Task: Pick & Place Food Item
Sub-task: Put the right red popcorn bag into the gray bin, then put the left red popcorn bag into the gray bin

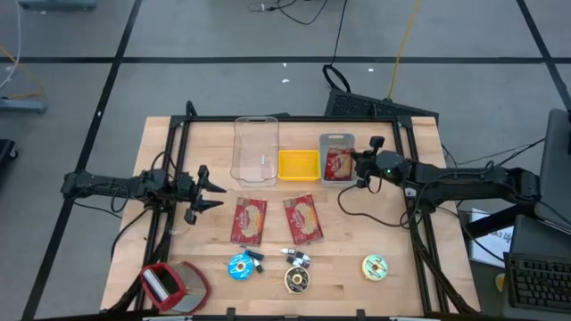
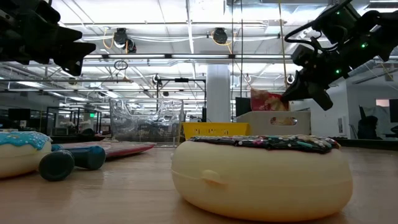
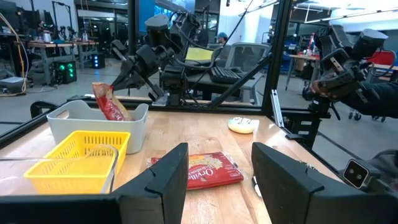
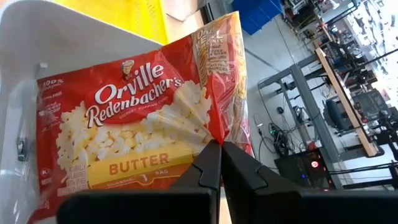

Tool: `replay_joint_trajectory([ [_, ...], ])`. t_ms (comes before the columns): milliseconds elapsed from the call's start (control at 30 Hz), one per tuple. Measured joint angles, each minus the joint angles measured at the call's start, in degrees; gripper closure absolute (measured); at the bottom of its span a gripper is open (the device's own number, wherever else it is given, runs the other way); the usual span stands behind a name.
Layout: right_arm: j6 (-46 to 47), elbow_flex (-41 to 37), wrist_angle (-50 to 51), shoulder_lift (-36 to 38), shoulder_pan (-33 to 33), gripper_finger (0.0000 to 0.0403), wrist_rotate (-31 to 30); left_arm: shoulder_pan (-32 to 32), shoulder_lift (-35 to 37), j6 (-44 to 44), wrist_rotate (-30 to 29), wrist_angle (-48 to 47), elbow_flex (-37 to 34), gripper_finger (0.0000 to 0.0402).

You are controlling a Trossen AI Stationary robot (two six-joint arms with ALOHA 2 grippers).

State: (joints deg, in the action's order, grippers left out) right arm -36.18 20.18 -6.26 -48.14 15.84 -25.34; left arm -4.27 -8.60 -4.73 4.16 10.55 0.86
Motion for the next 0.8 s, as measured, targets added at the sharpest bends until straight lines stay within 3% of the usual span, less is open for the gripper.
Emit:
replay_joint_trajectory([
  [333, 2.6, 0.0, 0.0, 0.0, 0.0, 0.0378, -0.4, 0.0, 0.0, 0.0, 0.0, 0.0, 0.0, 0.0222],
  [600, 5.8, 0.0, -0.5, 0.0, 0.0, 0.0316, -3.4, 0.0, 0.0, 0.0, 0.0, 0.0, 0.0, 0.0222],
  [800, 4.5, 0.0, -7.5, 0.0, -0.5, 0.0272, -3.3, 0.0, 0.0, 0.0, 0.0, 0.0, 0.0, 0.0222],
])
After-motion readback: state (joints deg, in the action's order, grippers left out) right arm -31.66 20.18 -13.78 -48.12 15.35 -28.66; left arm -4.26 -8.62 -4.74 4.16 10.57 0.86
